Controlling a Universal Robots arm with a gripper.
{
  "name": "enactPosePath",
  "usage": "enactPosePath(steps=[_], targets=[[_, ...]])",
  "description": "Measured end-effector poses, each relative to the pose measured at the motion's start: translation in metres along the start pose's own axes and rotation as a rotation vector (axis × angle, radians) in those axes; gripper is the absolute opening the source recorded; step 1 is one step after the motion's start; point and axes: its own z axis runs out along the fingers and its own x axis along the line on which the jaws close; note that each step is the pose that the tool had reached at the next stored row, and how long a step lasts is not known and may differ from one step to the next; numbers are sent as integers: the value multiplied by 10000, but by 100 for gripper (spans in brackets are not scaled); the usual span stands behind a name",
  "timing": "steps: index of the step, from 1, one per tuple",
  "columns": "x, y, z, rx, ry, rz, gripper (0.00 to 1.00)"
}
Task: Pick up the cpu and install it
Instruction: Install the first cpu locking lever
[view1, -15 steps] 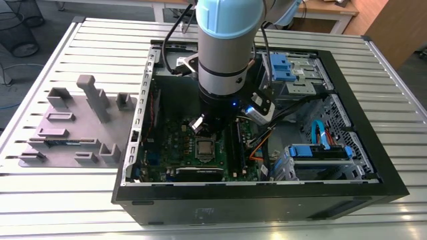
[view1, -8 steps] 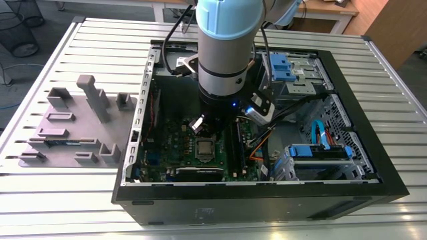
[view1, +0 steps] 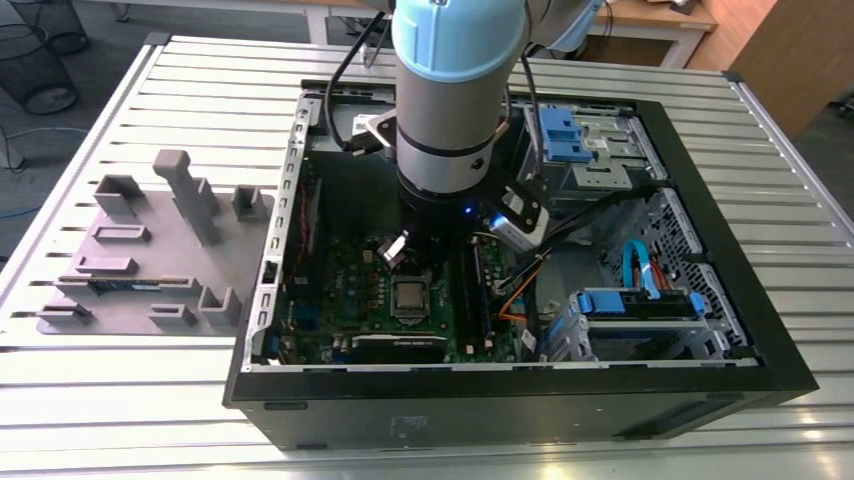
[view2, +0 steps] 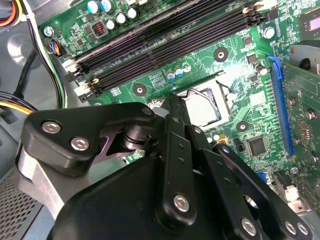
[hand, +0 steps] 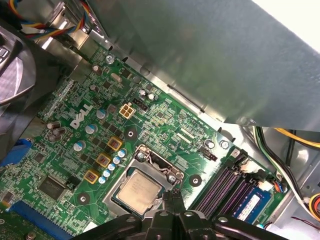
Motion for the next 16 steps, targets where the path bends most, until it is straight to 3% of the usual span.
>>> enactPosePath(steps=[10, 16], targets=[[0, 0, 2, 0, -1, 7, 11], [-7, -7, 5, 15, 6, 280, 11]])
